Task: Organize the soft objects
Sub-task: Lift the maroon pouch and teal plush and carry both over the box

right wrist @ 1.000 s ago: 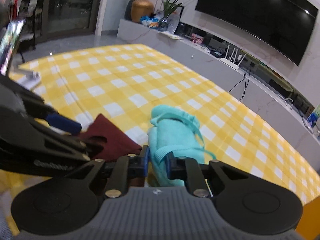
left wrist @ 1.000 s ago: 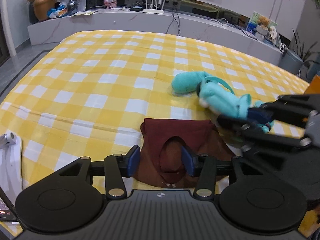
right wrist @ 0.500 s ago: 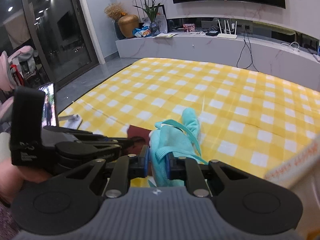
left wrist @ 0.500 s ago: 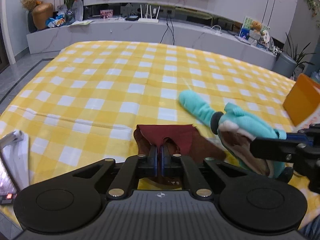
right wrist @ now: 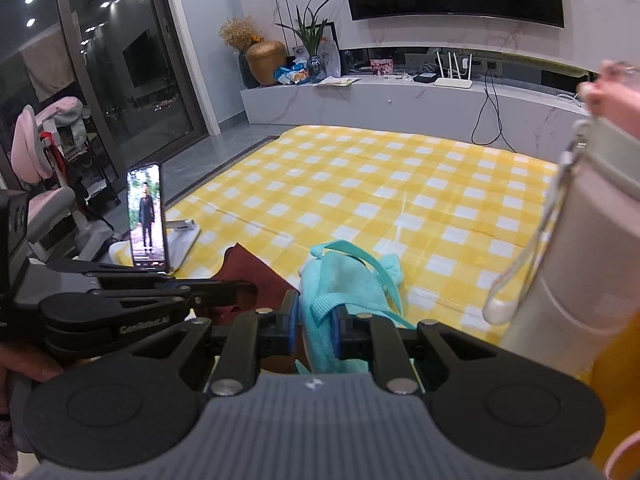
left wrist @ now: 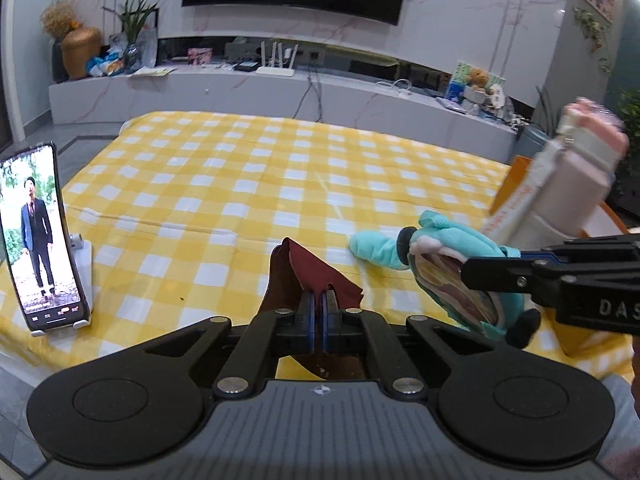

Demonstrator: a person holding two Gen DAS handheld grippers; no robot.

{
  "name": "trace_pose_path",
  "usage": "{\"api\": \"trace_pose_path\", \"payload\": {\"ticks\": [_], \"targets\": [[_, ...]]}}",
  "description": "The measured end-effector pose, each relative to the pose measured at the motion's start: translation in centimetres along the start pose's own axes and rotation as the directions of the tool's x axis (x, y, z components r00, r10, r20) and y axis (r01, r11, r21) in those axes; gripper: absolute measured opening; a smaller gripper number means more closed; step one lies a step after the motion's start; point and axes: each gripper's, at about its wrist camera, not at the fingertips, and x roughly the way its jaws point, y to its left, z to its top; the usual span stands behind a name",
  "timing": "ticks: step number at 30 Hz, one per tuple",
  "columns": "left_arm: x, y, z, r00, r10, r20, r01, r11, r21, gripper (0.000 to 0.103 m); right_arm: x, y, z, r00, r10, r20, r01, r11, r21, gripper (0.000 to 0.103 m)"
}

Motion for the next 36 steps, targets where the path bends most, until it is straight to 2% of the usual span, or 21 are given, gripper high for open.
{"api": "trace_pose_path", "payload": {"ticks": [11, 22, 29, 36], "targets": [[-4.5, -4.6, -0.5, 0.997, -0.065, 0.051, 0.061, 0.995, 0.085, 0.003, -8.1, -0.4, -1.5, 0.994, -0.015, 0.109, 0.012, 1.000, 0.021, 0.014], [-5.6, -10.5, -0.2, 0.986, -0.154, 0.072, 0.136, 0.968, 0.209, 0.003, -15.1, -3.0, -4.3, 0.969, -0.118, 0.216, 0.097, 0.990, 0.104, 0.014], [-5.3, -15.1, 0.9, 0.970, -0.224, 0.095, 0.182, 0.928, 0.324, 0.003, -19.0, -5.4, -5.2, 0.941, -0.192, 0.278, 0.151, 0.975, 0.161, 0.014], [-4.7, -20.6, 2.6, 0.941, -0.314, 0.127, 0.233, 0.873, 0.429, 0.003, -22.1, -8.3, -5.4, 0.904, -0.269, 0.332, 0.211, 0.957, 0.201, 0.014]]}}
